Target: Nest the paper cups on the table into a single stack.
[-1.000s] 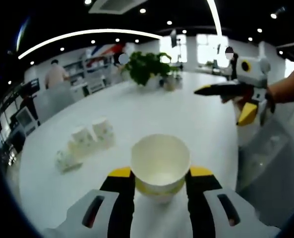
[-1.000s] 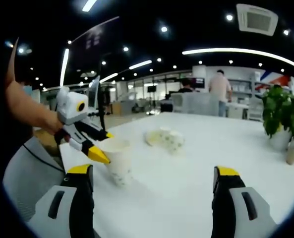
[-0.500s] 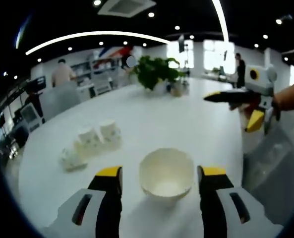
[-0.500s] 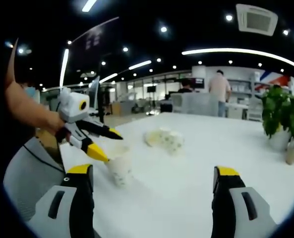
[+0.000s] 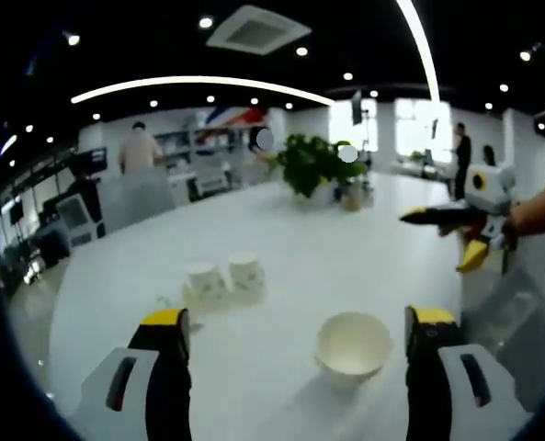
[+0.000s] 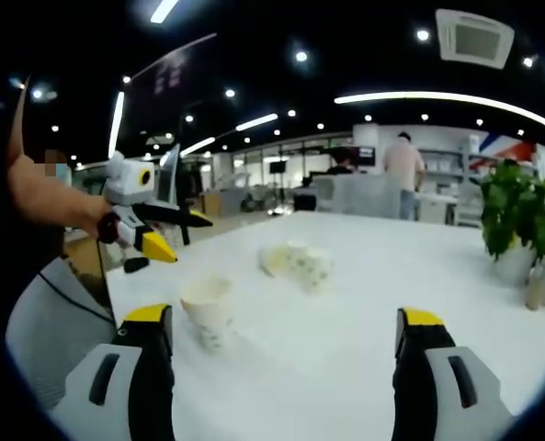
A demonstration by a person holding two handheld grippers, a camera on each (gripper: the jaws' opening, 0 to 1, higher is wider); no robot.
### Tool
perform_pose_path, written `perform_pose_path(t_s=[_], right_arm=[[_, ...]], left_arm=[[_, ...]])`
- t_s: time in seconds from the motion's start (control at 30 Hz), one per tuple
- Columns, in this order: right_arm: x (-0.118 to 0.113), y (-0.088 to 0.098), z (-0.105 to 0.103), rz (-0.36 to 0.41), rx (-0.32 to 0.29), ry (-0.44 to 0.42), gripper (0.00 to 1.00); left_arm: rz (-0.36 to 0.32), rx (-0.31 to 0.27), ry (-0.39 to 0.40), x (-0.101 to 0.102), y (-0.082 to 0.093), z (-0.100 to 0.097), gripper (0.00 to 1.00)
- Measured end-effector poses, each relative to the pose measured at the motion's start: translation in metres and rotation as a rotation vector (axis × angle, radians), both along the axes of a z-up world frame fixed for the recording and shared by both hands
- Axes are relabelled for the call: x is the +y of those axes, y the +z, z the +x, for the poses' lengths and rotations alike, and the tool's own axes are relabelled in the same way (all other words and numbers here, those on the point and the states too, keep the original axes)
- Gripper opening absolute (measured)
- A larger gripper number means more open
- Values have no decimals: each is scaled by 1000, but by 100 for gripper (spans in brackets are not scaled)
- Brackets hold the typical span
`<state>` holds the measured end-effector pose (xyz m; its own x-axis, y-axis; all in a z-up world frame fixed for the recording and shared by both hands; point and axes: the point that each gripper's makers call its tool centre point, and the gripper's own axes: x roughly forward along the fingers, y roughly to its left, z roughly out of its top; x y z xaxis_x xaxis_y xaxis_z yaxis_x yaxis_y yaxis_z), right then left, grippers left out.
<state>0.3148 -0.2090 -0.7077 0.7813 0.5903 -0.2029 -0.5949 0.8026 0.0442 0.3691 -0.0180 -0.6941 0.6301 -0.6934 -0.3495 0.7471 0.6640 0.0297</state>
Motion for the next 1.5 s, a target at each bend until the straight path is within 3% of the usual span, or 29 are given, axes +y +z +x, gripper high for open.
perform_pose_path(t_s=[0.23, 0.4, 0.9, 1.17, 1.3, 1.5], right_arm=[[-4, 4, 6, -6, -8, -6, 100], [-3, 3, 8, -12, -7, 1, 100], [-6, 6, 19, -18, -7, 0, 100], [-10, 7, 22, -27, -5, -3, 100], [-12, 6, 23, -32, -2, -1, 100], [-12, 3, 24, -37, 4, 0, 100]], left_arm=[[-1, -25, 54, 36, 6, -2, 99], [-20, -64, 71, 50, 11, -9, 99], [-5, -49, 174, 100, -3, -14, 99], [19, -42, 152, 106, -11, -19, 99], [27, 5, 153, 107, -20, -20, 99], [35, 27, 141, 106, -26, -19, 99]])
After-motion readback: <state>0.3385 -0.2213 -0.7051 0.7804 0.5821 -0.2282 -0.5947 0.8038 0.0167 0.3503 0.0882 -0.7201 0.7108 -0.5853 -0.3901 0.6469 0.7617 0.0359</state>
